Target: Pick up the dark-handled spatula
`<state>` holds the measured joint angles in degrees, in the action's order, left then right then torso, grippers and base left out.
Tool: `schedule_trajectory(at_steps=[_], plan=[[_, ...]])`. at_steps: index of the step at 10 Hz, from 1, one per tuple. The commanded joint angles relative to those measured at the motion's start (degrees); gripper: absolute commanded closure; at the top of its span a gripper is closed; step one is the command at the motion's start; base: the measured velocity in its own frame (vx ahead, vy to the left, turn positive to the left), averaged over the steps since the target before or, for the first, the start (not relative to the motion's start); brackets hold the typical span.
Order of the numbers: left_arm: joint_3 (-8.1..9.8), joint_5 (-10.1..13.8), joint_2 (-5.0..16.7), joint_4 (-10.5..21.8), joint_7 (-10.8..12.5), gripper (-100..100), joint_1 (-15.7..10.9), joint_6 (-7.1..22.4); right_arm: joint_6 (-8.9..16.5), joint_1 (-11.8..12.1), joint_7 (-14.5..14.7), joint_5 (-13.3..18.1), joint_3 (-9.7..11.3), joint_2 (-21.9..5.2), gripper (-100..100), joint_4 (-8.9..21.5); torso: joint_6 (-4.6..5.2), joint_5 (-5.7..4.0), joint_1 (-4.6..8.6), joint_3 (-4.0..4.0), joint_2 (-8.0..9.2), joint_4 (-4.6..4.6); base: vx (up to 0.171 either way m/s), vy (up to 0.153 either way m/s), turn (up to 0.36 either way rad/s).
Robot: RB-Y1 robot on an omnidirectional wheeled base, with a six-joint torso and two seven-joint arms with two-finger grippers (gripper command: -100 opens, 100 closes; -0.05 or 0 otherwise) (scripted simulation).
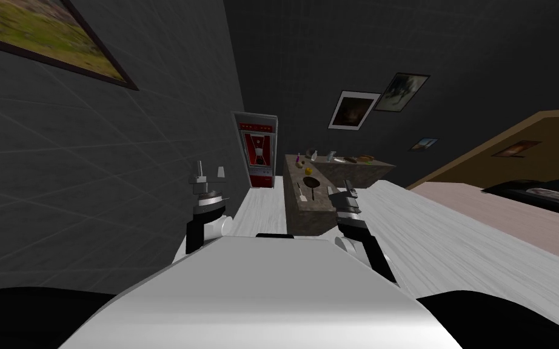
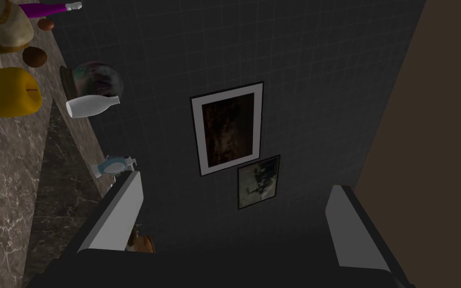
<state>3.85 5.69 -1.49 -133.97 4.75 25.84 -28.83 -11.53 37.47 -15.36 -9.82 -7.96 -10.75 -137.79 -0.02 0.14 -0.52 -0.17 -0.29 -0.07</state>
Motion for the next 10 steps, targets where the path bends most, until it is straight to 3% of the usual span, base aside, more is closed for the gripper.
schedule_trajectory(at_steps=[1,2,4,5,8,9,10], plan=[[0.00,0.0,0.0,0.0,0.0,0,0.0,0.0,2.9,1.5,-2.1,-1.5,-0.7,-0.3,-100,-0.9,0.00,0.00,0.00,0.00,0.00,0.00,0.062,0.118,-0.031],[0.00,0.0,0.0,0.0,0.0,0,0.0,0.0,3.3,1.5,-2.1,-1.5,-0.7,-0.3,-100,-0.9,0.01,-0.02,0.06,0.00,0.00,0.00,0.052,0.096,-0.020],[0.01,0.0,0.0,0.0,0.0,0,0.0,0.0,7.2,4.2,-5.8,-4.3,-1.9,-1.0,-100,-1.9,0.03,-0.06,0.22,0.04,0.07,0.01,0.051,0.105,-0.163],[0.01,0.0,0.0,0.0,0.0,0,0.0,0.0,8.2,4.2,-5.9,-4.3,-1.9,-1.0,-100,-1.9,0.04,-0.04,0.10,0.03,0.05,0.01,0.031,0.115,-0.083],[0.01,0.0,0.0,0.0,0.0,0,0.0,0.0,8.2,4.2,-5.9,-4.3,-1.9,-1.0,-100,-1.9,0.00,-0.12,0.50,0.12,0.21,0.05,0.001,0.017,0.017],[0.01,0.0,0.0,0.0,0.0,0,0.0,0.0,10.8,5.7,-7.9,-5.8,-2.6,-1.3,-100,-2.3,-0.01,-0.13,0.57,0.14,0.23,0.05,0.025,0.034,-0.094],[0.01,0.0,0.0,0.0,0.0,0,0.0,0.0,10.8,5.7,-7.9,-5.8,-2.6,-1.3,-100,-2.3,0.03,-0.12,0.47,0.11,0.18,0.04,0.025,0.033,-0.091]])
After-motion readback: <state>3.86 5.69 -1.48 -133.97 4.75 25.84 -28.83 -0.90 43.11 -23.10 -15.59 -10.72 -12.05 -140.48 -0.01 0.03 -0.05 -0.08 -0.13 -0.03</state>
